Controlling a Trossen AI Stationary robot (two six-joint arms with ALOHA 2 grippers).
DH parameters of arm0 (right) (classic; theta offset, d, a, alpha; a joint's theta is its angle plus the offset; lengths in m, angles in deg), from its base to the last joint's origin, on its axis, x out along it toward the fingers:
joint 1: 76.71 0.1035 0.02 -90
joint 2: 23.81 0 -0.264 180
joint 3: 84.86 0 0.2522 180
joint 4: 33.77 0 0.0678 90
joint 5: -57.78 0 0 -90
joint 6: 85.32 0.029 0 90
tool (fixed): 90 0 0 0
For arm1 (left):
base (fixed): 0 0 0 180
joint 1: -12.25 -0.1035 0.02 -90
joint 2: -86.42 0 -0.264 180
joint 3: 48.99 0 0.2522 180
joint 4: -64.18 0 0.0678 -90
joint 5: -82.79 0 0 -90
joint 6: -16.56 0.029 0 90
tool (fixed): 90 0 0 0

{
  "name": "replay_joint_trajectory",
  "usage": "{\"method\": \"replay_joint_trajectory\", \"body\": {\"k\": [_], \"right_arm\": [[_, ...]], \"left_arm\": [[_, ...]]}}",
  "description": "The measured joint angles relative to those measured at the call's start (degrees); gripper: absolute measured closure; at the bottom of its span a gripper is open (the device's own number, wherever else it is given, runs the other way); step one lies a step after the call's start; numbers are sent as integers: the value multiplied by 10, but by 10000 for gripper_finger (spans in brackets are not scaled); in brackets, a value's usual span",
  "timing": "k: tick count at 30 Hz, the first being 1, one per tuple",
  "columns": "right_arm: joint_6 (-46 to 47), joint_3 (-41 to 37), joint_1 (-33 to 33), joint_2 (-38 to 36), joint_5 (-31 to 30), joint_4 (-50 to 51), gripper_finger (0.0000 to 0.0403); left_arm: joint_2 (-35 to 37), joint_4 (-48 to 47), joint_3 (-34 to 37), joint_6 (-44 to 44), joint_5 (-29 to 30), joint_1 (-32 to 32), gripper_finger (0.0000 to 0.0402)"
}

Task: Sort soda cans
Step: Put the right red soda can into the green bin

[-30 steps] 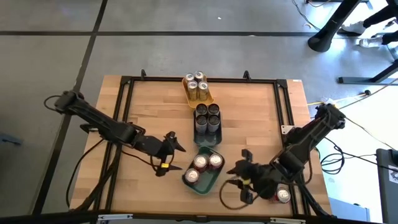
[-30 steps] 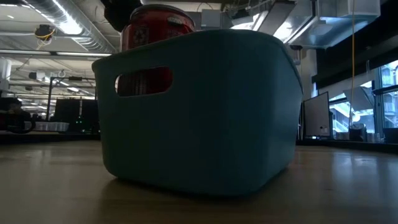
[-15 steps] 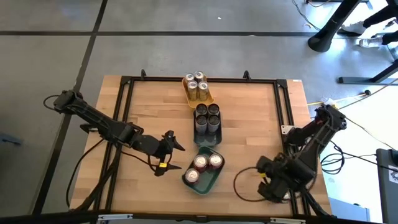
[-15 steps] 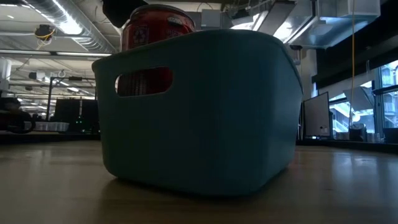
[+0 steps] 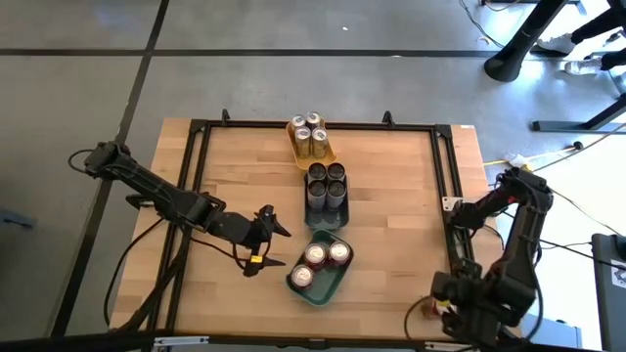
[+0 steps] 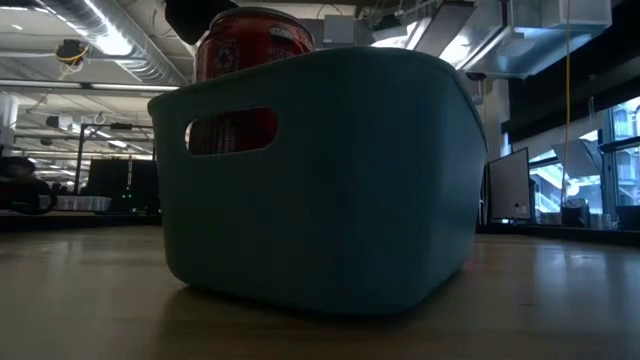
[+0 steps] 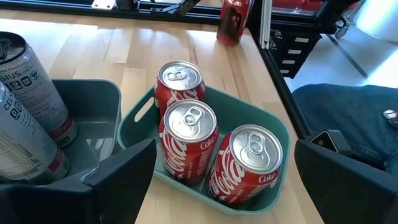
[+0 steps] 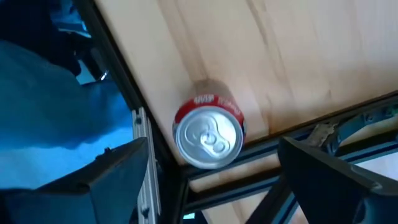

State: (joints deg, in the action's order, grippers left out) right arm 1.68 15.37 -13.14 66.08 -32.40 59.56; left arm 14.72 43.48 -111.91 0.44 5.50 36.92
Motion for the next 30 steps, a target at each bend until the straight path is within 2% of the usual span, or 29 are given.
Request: {"method": "replay_joint_trajectory", "body": {"k": [5,11,15,22,30], "right_arm": [[0,0,26,0,-14,0,47],[-4,0,41,7,-67,3,47],[-18,-4,52,20,-68,3,47],[-20,-57,53,23,-63,-29,47],[-34,-101,56,23,-22,-108,47]], "left_arm": [[0,0,0,0,0,0,32],[0,0,0,1,0,0,32],[0,-1,0,1,0,0,32],[0,-2,0,2,0,0,32],[0,-2,0,2,0,0,32]]}}
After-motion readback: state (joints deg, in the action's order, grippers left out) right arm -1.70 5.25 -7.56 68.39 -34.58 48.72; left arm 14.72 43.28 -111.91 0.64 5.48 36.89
